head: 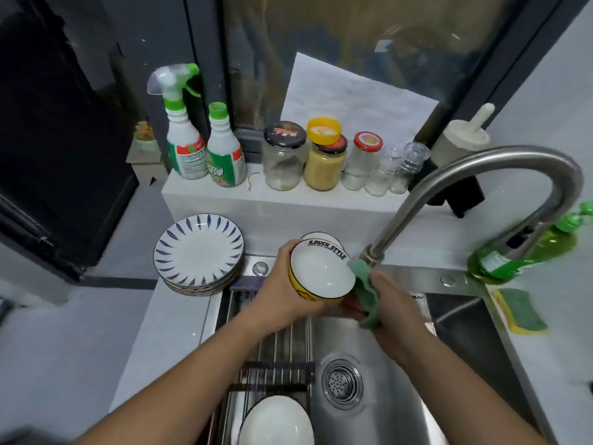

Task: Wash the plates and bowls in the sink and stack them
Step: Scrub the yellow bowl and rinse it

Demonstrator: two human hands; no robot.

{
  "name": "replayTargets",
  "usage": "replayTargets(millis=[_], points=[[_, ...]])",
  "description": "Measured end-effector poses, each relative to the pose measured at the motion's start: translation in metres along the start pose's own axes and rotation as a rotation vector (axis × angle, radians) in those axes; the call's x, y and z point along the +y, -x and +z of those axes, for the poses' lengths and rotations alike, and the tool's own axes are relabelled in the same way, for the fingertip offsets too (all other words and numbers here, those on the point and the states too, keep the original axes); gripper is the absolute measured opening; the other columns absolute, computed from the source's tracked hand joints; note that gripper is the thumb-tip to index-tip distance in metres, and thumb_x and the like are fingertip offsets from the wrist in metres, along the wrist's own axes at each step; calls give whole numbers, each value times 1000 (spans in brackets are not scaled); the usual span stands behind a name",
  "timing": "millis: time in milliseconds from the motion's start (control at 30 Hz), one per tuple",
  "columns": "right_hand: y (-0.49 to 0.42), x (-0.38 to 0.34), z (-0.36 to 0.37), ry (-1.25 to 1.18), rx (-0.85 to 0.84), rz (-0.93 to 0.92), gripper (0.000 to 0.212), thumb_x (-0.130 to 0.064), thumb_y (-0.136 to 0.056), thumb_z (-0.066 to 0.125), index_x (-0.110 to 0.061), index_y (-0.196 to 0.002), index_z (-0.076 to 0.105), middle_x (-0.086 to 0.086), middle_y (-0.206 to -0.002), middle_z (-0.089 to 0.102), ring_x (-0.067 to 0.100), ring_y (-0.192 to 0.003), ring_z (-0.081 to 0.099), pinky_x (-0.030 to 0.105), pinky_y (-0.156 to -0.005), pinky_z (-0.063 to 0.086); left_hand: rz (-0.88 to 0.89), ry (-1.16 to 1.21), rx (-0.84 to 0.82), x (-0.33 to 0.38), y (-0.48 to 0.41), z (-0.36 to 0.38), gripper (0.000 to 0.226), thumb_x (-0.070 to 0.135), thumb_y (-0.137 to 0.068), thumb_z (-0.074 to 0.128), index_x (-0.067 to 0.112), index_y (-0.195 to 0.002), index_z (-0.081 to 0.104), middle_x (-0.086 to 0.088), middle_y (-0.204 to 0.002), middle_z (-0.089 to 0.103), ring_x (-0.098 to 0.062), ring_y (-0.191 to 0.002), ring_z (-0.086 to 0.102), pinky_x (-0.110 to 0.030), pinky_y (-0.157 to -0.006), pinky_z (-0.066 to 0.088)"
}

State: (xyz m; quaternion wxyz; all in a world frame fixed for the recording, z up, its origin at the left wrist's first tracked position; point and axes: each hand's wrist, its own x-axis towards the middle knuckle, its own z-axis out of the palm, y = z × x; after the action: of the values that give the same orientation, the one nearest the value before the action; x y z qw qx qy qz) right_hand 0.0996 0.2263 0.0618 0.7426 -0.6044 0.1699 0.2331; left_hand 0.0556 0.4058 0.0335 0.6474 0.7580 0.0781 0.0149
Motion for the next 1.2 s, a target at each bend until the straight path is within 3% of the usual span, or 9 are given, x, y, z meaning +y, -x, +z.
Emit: replayTargets(millis=[100,200,333,467,600,767,900,1033,1200], points=[[-11,8,17,-102,26,-55,32,-24,-89,67,-12,-119,68,9,-98,73,23,-81,70,33,-64,51,45,-37,7,-17,-28,-2,106,9,-58,100,22,-141,36,12,-135,52,14,-118,52,-5,-91,43],[-23,12,28,-47,112,-112,20,-24,-98,59,-21,-115,70,1,-94,73,16,-80,65,34,-66,47,56,-50,16,-27,-48,-1,105,12,-58,101,24,-141,36,16,-132,52,18,-114,52,-5,-89,43],[-37,10,31,118,175,-183,25,-29,-101,52,-34,-120,68,-5,-106,70,16,-87,62,32,-59,44,37,-104,39,-43,-71,3,112,48,-47,101,45,-138,35,15,-137,52,-7,-127,54,-36,-106,49],[-51,12,27,227,225,-259,31,-22,-105,41,-39,-110,67,-7,-120,67,12,-106,64,26,-79,54,50,-160,49,-55,-87,7,112,56,-43,98,52,-135,33,14,-136,51,-16,-129,52,-48,-107,48],[-61,15,27,253,231,-294,32,-16,-106,40,-34,-110,66,-5,-115,67,7,-101,64,23,-87,53,84,-171,57,-67,-94,8,109,52,-45,98,43,-136,39,14,-136,53,-13,-128,53,-47,-105,50],[-67,22,30,315,246,-323,39,-13,-106,37,-43,-99,62,-18,-106,60,6,-99,59,33,-98,48,114,-205,89,-77,-101,11,101,46,-48,101,38,-133,47,17,-131,56,-13,-125,54,-45,-103,51],[-73,26,30,307,268,-329,44,-13,-105,37,-47,-93,63,-16,-106,61,12,-104,60,41,-102,50,128,-232,88,-77,-104,13,100,42,-48,101,38,-132,48,20,-128,57,-12,-123,54,-45,-103,50],[-74,26,27,231,291,-340,44,-10,-105,36,-42,-95,65,-15,-105,63,9,-98,62,29,-90,54,146,-230,90,-79,-105,14,100,45,-48,99,36,-134,48,18,-130,58,-14,-125,54,-46,-105,49],[-68,28,21,127,357,-349,35,-7,-106,34,-12,-121,65,-5,-114,69,-5,-92,67,14,-77,54,158,-241,81,-79,-103,15,98,43,-51,98,38,-135,46,21,-129,56,-11,-124,51,-44,-105,48]])
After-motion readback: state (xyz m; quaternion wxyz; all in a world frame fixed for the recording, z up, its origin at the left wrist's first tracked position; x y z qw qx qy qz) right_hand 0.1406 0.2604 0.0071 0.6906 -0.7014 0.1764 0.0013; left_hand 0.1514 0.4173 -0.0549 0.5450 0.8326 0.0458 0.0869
